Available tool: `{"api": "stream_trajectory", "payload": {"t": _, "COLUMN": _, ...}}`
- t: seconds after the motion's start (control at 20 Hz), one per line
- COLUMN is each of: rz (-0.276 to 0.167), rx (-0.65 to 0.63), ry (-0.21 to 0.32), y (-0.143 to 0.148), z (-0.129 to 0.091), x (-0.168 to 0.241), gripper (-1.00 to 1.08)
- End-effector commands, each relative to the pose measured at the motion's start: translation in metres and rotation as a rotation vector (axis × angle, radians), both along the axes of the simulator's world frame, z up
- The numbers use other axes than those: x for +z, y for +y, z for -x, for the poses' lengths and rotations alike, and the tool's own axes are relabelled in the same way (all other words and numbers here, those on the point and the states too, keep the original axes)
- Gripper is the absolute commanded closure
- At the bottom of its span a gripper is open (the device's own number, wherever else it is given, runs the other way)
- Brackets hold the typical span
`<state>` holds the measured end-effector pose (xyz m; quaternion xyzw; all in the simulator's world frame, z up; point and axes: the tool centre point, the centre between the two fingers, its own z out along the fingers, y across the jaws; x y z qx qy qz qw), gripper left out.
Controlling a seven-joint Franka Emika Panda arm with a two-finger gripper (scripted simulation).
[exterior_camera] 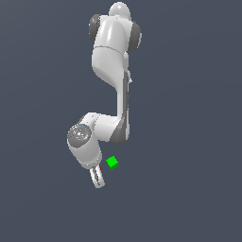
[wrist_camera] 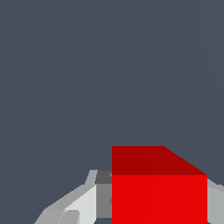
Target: Stack the red cube on top of the green cube.
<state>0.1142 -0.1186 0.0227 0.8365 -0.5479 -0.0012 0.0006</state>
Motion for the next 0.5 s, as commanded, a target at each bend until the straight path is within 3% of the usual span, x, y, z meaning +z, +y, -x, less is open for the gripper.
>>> {"api": "stream_trajectory", "payload": {"t": 0.0, "rz": 0.0, "rx": 0.0, "ry": -0.002, "y": 0.0, "z": 0.0, "x": 0.007, "gripper": 1.08}}
{"api": "stream_trajectory", "payload": {"t": 0.45, "rz": 0.0, "rx": 0.0, "ry": -0.002, "y": 0.0, "z": 0.001, "x": 0.067, "gripper": 1.08}}
